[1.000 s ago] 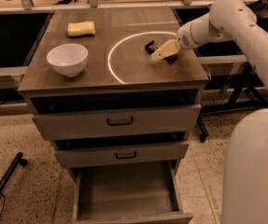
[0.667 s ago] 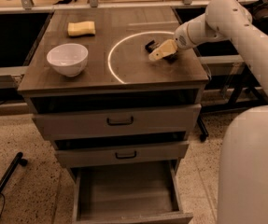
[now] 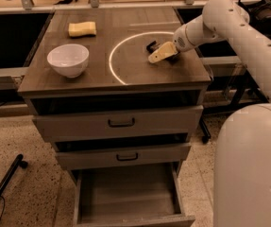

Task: Place rxbar chocolate into bottom drawer

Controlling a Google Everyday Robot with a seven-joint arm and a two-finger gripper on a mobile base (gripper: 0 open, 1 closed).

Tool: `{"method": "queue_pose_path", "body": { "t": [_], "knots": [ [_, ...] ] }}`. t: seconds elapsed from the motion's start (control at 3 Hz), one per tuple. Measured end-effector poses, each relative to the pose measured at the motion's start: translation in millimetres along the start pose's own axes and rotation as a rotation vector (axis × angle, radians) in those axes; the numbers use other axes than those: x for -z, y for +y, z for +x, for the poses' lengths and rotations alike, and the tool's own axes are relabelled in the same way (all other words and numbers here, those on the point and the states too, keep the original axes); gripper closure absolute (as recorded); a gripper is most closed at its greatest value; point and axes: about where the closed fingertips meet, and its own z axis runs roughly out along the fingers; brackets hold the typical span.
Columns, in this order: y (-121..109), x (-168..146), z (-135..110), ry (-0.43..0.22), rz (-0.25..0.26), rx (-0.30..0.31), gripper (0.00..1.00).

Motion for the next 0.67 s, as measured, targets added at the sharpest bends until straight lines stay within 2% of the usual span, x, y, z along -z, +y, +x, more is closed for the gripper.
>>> {"method": "queue_pose_path", "body": {
  "t": [0.67],
  "knots": [
    [-0.3, 4.6, -4.4, 0.000, 0.000, 0.000, 0.72]
  ]
}}
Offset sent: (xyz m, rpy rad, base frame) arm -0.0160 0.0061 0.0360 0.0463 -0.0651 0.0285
